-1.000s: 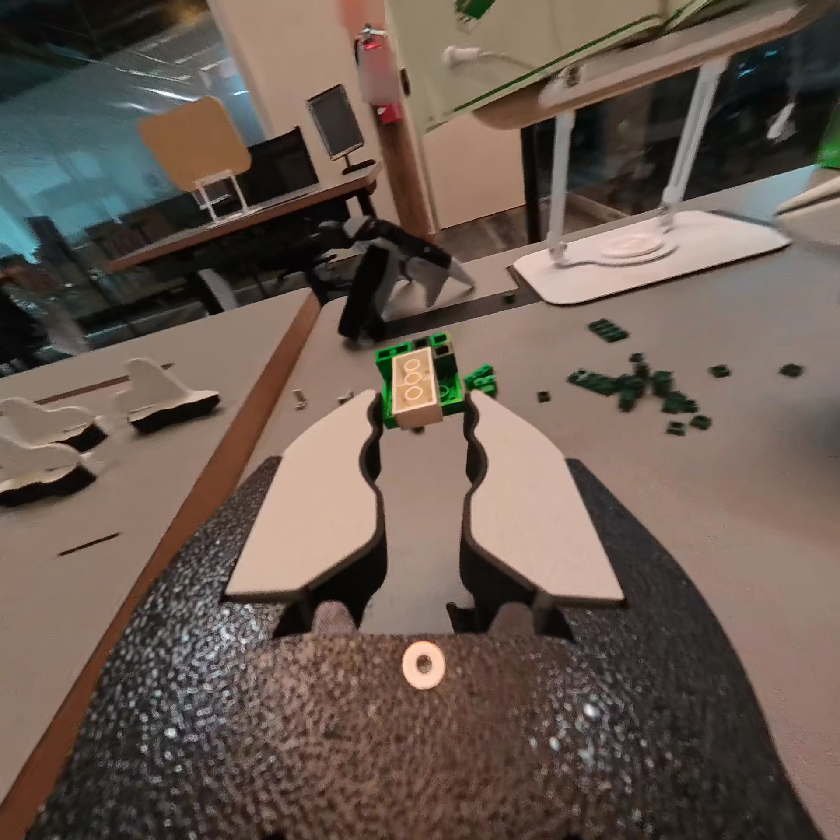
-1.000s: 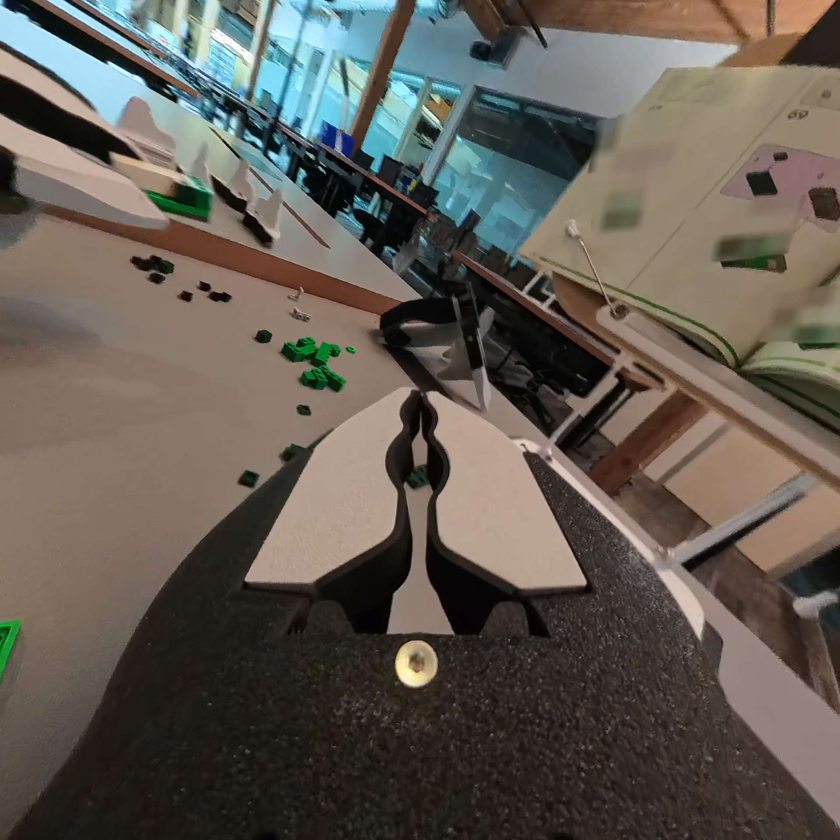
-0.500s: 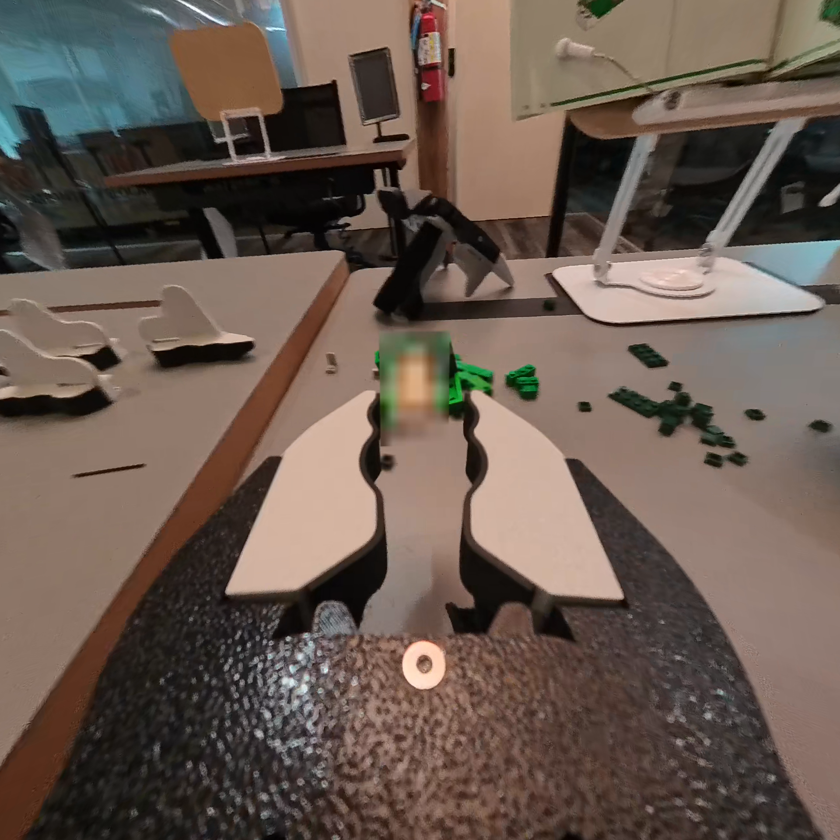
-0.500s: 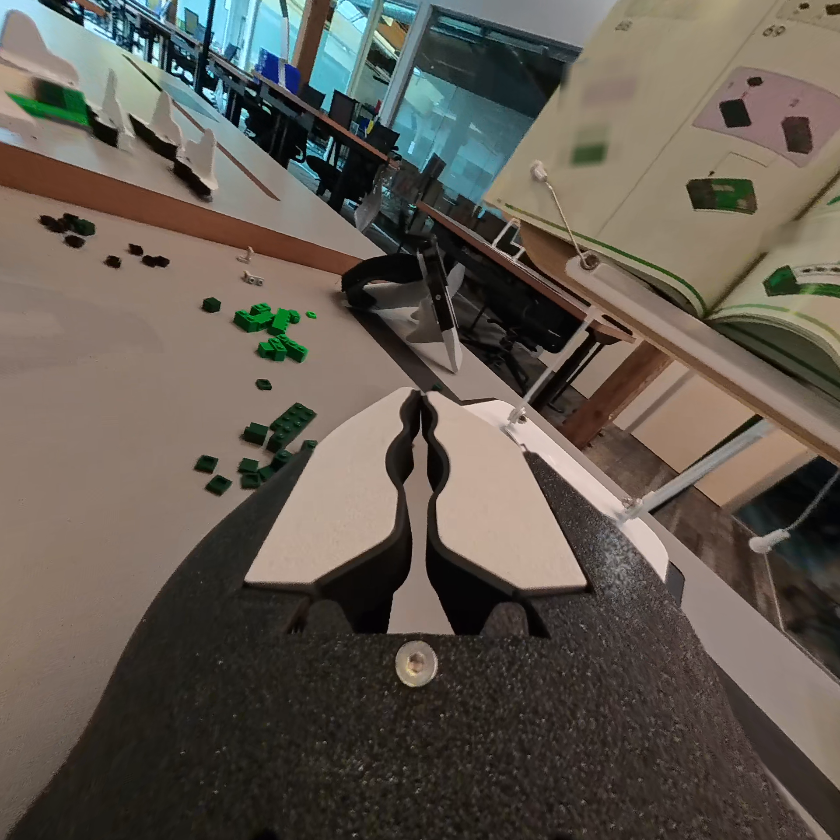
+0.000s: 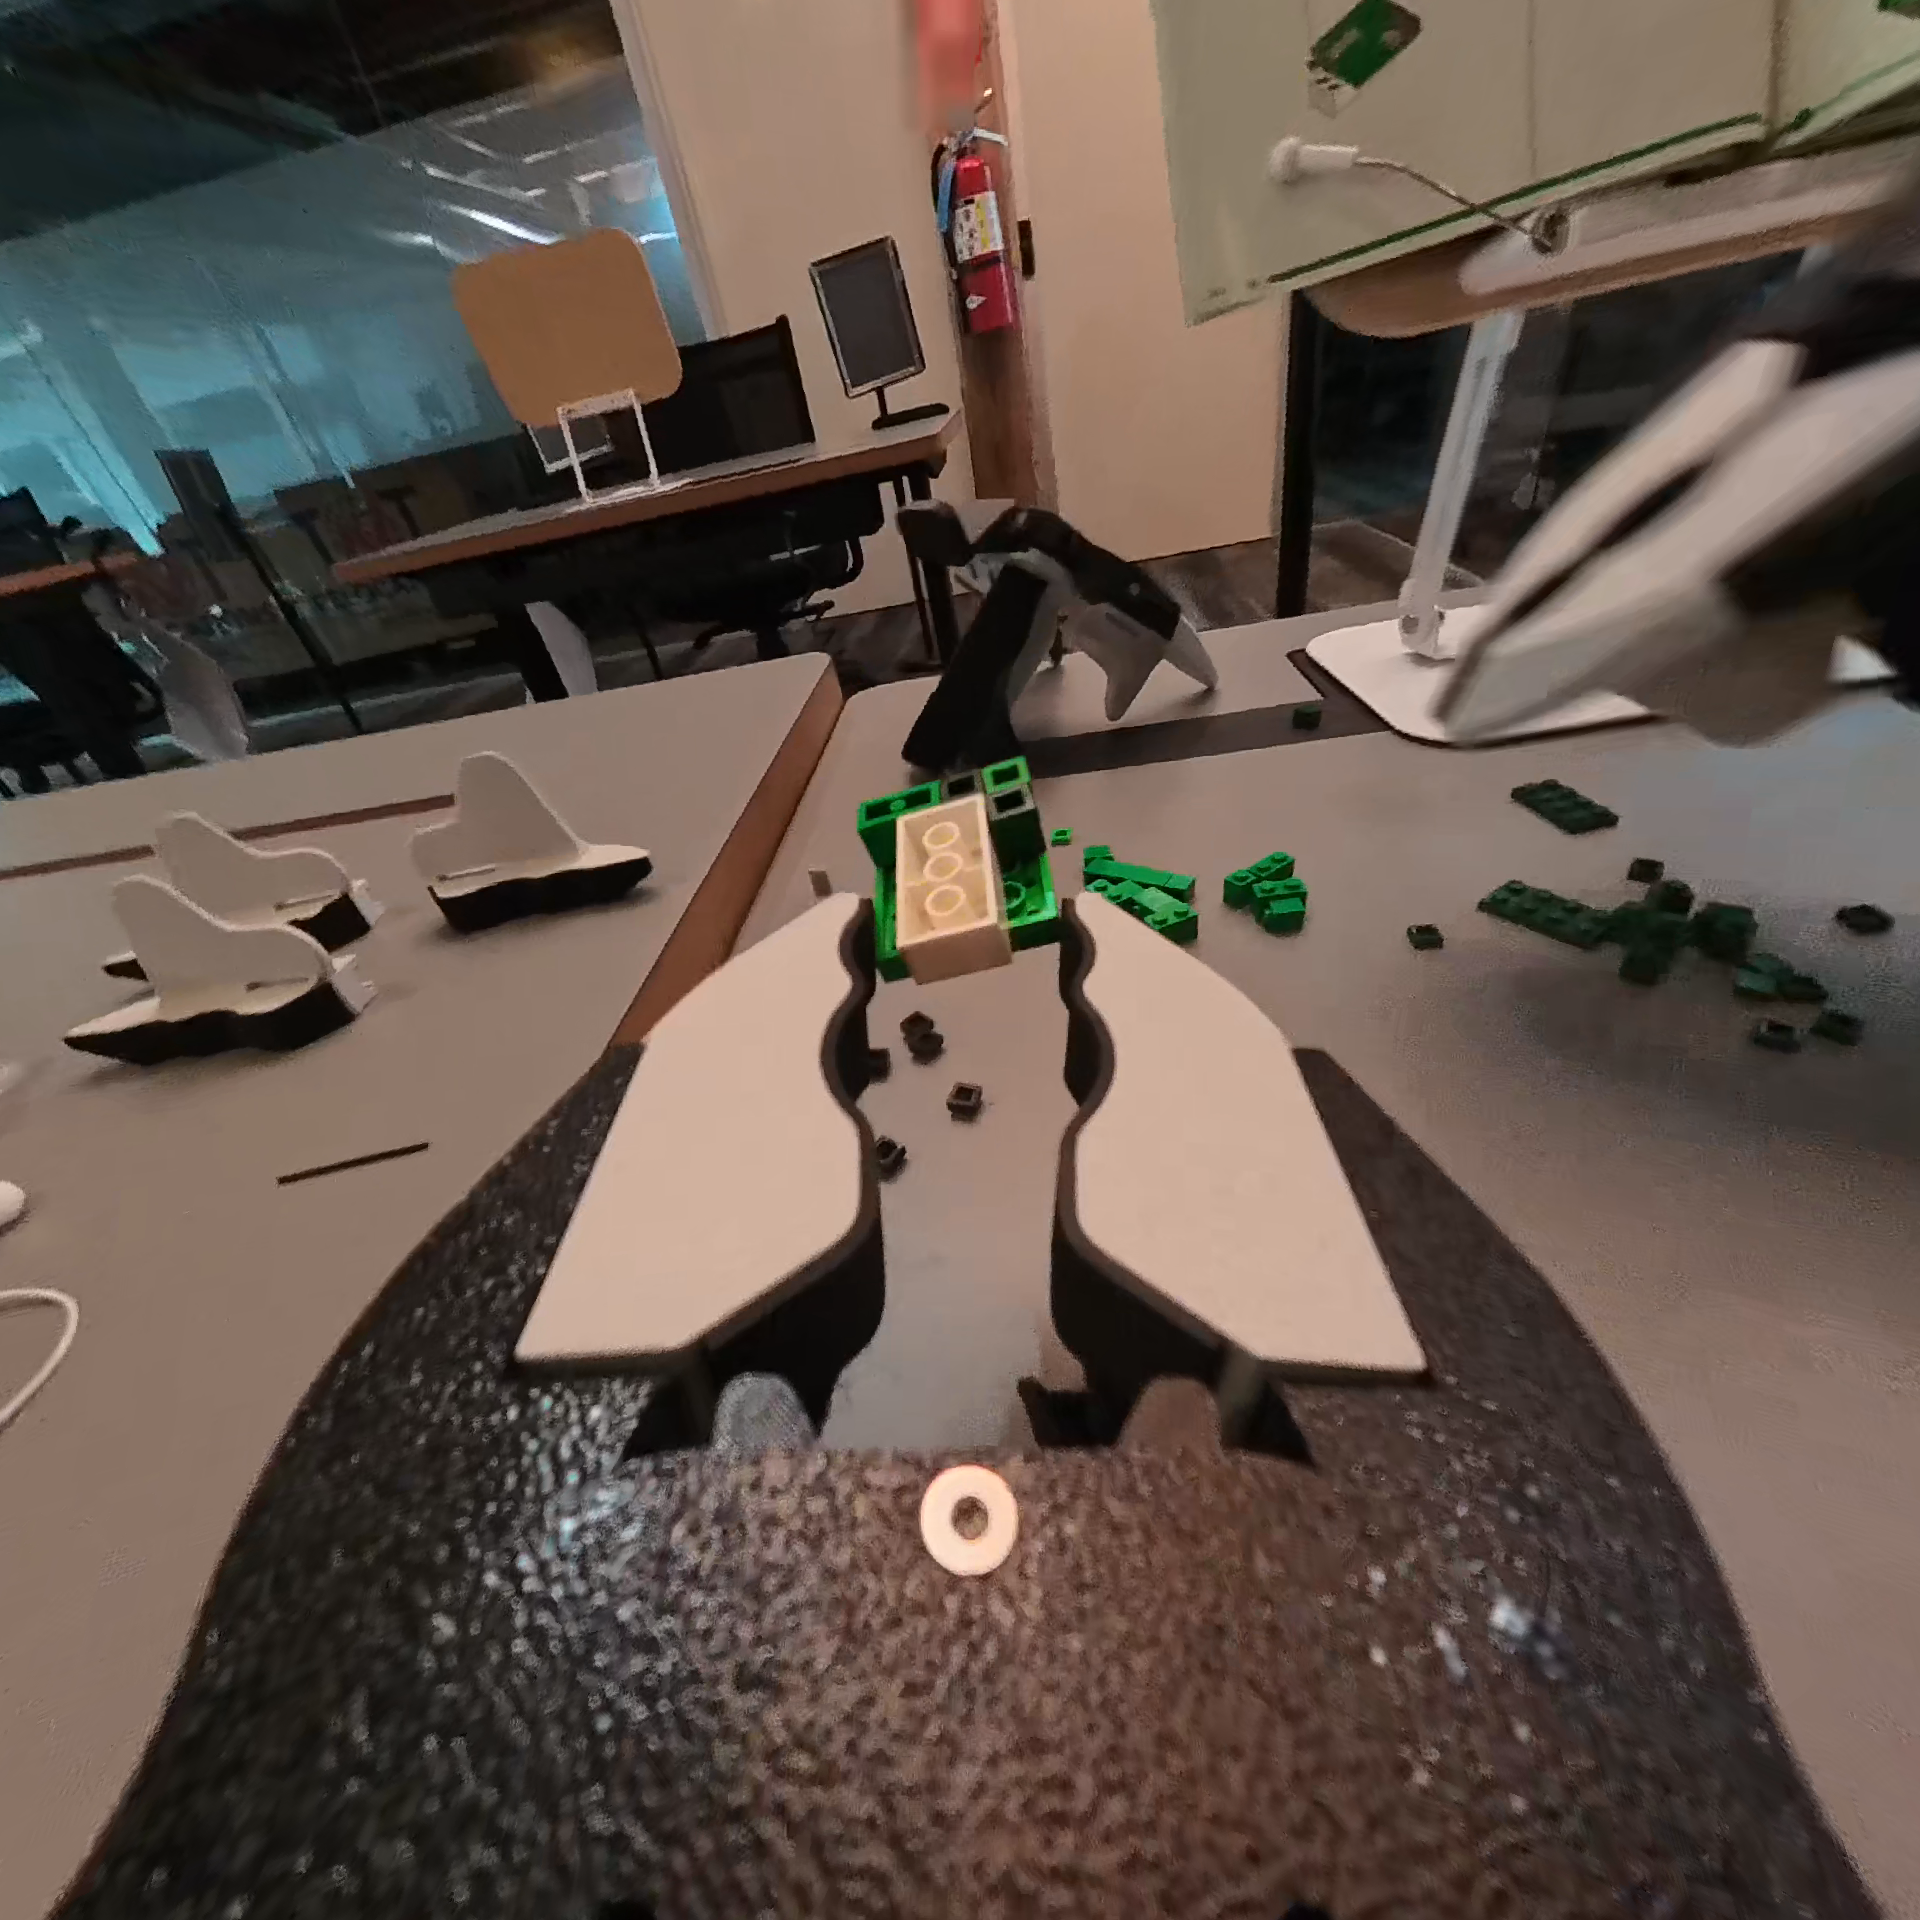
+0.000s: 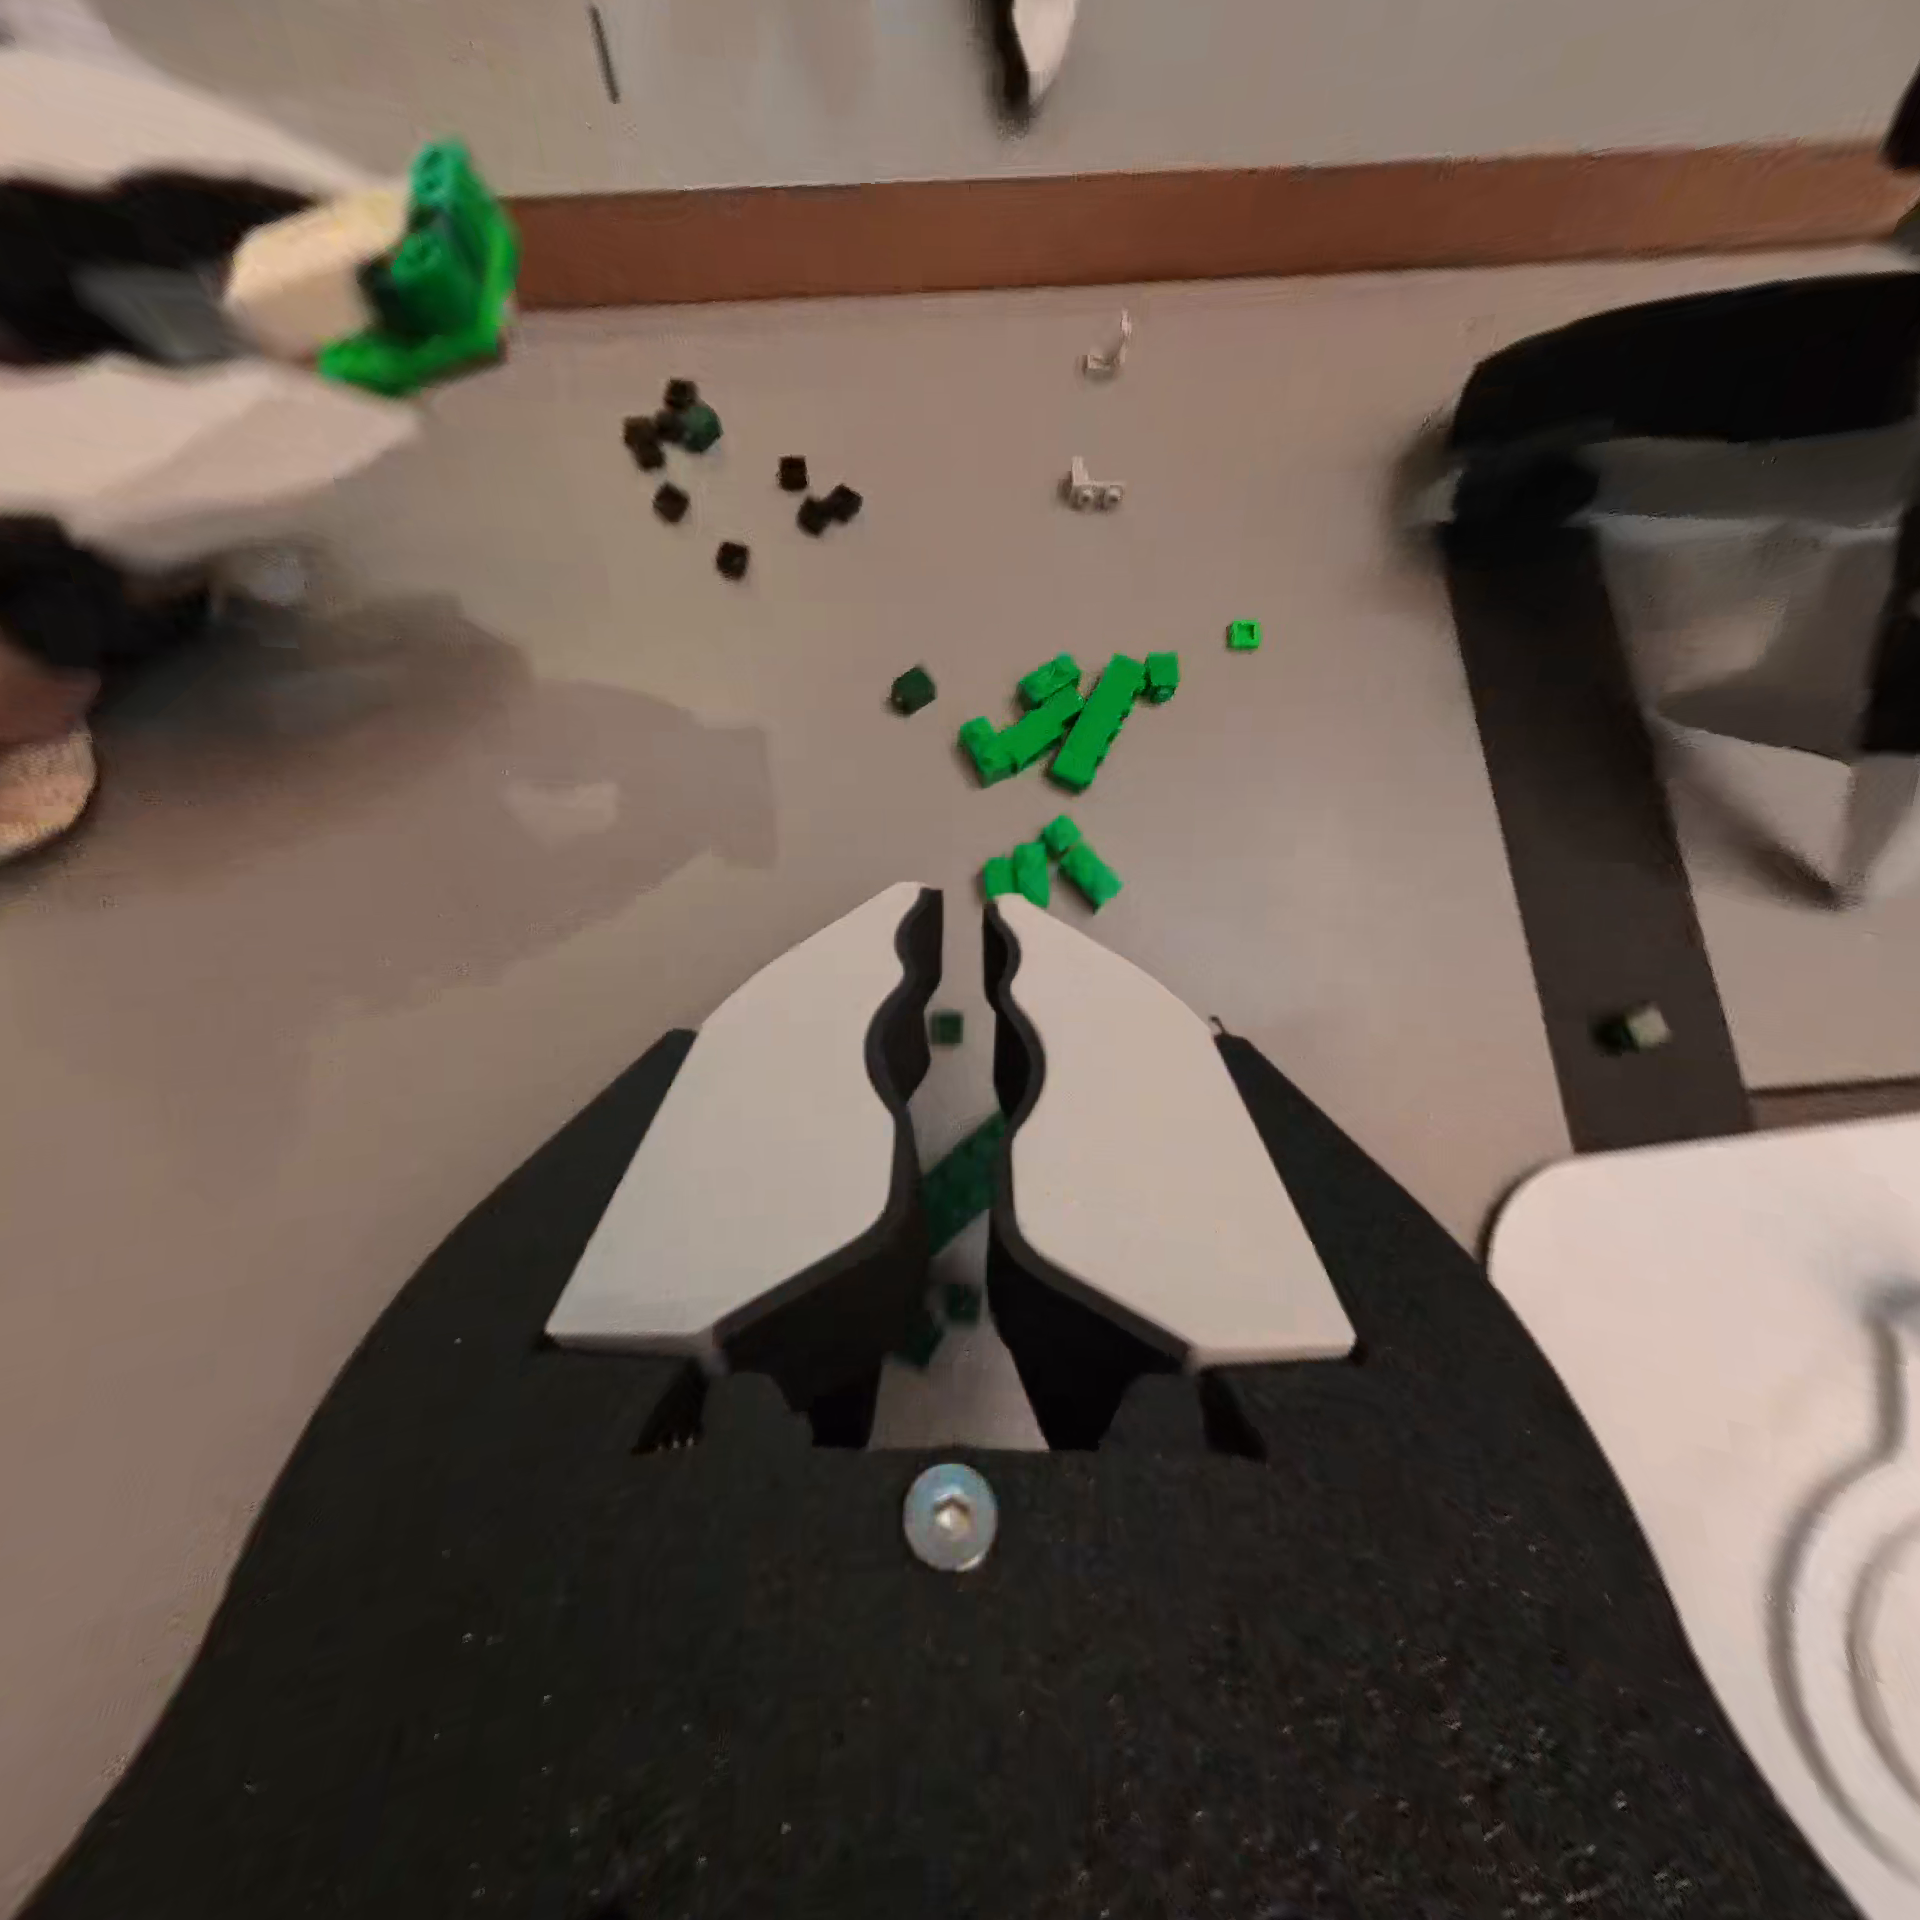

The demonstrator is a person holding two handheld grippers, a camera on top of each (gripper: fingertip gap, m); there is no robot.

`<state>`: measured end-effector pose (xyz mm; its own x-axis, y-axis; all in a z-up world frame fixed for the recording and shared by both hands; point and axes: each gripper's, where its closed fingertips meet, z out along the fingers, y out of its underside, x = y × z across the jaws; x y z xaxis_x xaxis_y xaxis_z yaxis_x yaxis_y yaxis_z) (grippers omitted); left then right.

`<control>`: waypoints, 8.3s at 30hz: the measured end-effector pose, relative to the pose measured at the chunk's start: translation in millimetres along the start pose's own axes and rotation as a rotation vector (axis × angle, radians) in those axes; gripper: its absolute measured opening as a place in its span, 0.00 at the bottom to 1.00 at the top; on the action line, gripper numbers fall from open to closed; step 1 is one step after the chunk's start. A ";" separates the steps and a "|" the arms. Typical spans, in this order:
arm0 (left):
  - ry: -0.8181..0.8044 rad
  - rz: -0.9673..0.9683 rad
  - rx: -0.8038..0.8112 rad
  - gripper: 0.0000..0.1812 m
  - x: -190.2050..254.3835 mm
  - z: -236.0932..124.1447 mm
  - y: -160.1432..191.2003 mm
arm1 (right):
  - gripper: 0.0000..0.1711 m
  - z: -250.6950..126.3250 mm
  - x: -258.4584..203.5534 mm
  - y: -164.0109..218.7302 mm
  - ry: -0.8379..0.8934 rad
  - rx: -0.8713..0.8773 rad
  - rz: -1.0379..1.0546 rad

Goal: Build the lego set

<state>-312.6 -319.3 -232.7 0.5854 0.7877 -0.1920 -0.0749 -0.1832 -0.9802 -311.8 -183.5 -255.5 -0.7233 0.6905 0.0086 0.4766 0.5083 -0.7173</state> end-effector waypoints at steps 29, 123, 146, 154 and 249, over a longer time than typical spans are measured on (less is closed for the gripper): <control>0.053 0.021 -0.004 0.19 10.7 1.8 -0.1 | 0.06 69.4 26.8 23.7 -0.080 -0.856 0.171; 0.349 -0.476 -0.045 0.18 137.7 -13.5 -20.6 | 0.09 -54.2 -95.1 6.5 0.142 -0.056 -0.242; 0.583 0.477 -0.065 0.18 164.8 -25.0 11.0 | 0.14 -66.7 -111.2 91.9 0.112 -0.102 -0.537; 0.612 0.837 0.017 0.18 175.1 -35.9 19.6 | 0.12 -55.4 -117.4 100.7 0.028 -0.023 -0.316; 0.143 0.282 0.087 0.25 59.7 -12.5 -25.9 | 0.08 -36.3 -117.8 128.2 -0.162 -1.341 0.290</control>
<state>-265.6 -274.8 -218.1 0.6390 0.6213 -0.4535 -0.3149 -0.3266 -0.8912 -147.3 -181.0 -323.2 -0.5217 0.8358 -0.1712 0.6636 0.5237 0.5343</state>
